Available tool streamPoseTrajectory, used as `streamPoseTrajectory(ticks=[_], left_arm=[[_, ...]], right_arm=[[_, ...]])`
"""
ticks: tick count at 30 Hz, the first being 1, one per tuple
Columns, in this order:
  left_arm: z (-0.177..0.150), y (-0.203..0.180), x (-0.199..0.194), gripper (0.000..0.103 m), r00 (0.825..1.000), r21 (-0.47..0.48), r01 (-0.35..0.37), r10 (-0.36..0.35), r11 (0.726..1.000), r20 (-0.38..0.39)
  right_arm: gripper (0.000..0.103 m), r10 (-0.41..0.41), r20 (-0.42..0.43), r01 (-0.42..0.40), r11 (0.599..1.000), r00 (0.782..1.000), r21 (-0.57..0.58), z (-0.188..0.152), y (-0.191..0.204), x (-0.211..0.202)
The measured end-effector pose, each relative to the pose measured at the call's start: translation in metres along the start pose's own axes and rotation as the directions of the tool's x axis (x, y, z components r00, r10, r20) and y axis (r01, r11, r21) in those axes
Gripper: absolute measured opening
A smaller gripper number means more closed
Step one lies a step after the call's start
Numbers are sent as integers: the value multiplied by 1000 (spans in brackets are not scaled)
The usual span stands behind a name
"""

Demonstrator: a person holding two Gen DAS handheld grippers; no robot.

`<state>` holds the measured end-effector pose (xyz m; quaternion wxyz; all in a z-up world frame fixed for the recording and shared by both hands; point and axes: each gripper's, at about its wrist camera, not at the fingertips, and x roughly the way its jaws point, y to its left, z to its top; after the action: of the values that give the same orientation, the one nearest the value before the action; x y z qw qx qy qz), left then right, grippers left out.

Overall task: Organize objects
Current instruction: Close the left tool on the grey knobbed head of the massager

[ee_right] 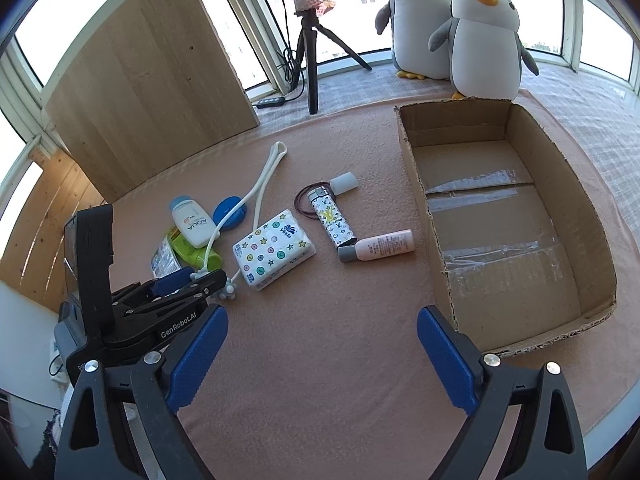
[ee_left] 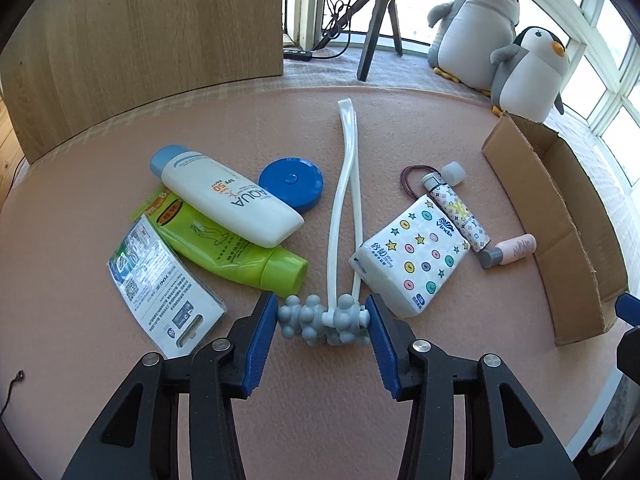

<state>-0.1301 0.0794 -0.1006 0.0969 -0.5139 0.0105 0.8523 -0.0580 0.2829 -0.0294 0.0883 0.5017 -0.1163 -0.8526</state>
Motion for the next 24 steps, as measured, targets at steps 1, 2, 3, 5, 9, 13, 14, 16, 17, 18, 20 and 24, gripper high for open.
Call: streamPoseTrajectory(ticks=[1, 2, 3, 5, 9, 13, 14, 16, 17, 18, 20, 24], left_arm=[[-1, 0, -1, 49, 1000, 4, -1, 1, 1000, 3], [-1, 0, -1, 49, 1000, 5, 1, -1, 1000, 3], [-2, 2, -1, 49, 1000, 3, 6, -6, 1000, 3], [-3, 6, -4, 46, 1000, -9, 19, -19, 1000, 2], [-9, 13, -9, 46, 999, -20, 34, -34, 999, 3], [-21, 17, -16, 46, 999, -15, 36, -36, 999, 6], [-25, 18, -18, 46, 999, -12, 34, -34, 999, 4], [-36, 20, -24, 46, 1000, -4, 26, -26, 1000, 8], [-40, 20, -26, 46, 1000, -1, 22, -22, 1000, 10], [-45, 21, -30, 46, 1000, 0, 21, -21, 1000, 10], [-55, 24, -35, 46, 1000, -5, 27, -27, 1000, 6], [-72, 30, -46, 46, 999, -20, 37, -38, 999, -1]], right_arm=[[93, 3, -2, -3, 1000, 1000, 0, 0, 0, 1], [93, 5, -4, -5, 1000, 1000, -1, 0, 0, 1], [92, 9, -5, -9, 1000, 1000, -2, 0, 1, 1], [89, 16, -8, -17, 1000, 1000, -8, -1, 3, 2], [82, 28, -21, -28, 999, 999, -23, 0, 7, 6], [77, 50, -39, -51, 998, 998, -24, 0, 9, 10], [77, 56, -43, -57, 998, 998, -24, 1, 10, 11], [77, 68, -51, -69, 997, 996, -24, 1, 13, 14], [77, 76, -58, -77, 997, 995, -22, 1, 14, 16], [77, 88, -67, -89, 996, 994, -18, 1, 15, 19], [77, 115, -91, -117, 993, 989, -8, 1, 19, 27], [77, 170, -151, -172, 985, 974, 4, 1, 30, 45]])
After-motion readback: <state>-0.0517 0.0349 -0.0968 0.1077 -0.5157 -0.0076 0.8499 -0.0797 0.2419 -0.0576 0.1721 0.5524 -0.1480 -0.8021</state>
